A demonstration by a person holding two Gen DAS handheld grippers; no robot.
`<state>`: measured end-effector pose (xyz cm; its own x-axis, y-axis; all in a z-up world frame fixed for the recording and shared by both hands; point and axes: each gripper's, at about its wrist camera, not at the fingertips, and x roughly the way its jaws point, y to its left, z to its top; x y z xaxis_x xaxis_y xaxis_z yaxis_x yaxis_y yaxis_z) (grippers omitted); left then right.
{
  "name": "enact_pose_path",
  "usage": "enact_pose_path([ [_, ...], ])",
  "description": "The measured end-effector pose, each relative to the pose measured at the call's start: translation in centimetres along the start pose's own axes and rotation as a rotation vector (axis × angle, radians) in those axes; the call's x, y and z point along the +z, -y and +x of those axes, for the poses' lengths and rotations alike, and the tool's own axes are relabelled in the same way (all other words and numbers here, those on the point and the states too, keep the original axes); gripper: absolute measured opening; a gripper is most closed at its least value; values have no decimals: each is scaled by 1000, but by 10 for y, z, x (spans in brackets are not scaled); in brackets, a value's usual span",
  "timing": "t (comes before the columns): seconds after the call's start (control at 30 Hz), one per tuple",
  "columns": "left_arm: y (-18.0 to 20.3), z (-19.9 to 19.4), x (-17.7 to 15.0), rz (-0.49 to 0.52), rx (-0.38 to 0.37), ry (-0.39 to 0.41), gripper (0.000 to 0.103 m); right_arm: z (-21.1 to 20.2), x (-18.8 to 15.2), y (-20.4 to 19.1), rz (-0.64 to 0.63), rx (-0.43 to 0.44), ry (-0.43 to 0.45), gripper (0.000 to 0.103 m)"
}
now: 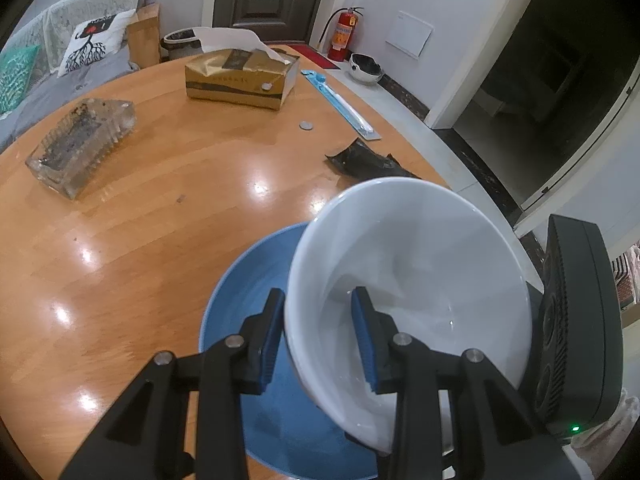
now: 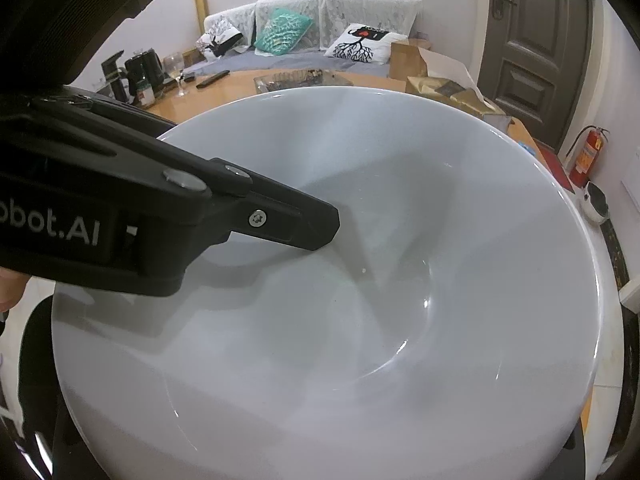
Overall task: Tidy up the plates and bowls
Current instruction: 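Lower the white bowls onto the blue plate and open the left gripper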
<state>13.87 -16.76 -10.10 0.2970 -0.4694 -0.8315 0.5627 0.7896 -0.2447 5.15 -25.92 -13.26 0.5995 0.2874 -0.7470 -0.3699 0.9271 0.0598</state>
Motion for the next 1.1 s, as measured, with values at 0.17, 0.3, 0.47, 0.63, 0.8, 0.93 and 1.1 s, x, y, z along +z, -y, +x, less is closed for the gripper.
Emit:
enact_pose_path([
  [0.17,-2,6,-1,-16,-19,-14,30,2,-1,-1,3,-5,-29,101],
  [0.3,-3,10,-2,-26,-29,-18,30,3,-3,-1,2,-8,-42,102],
  [0.47,-3,13,-1,-28,-38,-16,30,4,-2,2,-2,-15,-50,102],
  [0.63,-3,13,-1,-25,-42,-20,30,4,-2,2,-6,-16,-59,102],
  [0.8,-4,14,-1,-27,-47,-22,30,5,-1,1,-9,-15,-74,102],
  [0.93,-2,12,-3,-13,-42,-36,30,2,-4,-1,-1,-11,-79,102],
  [1.1,-2,12,-5,-24,-57,-33,30,1,-5,-2,-1,-16,-99,101],
])
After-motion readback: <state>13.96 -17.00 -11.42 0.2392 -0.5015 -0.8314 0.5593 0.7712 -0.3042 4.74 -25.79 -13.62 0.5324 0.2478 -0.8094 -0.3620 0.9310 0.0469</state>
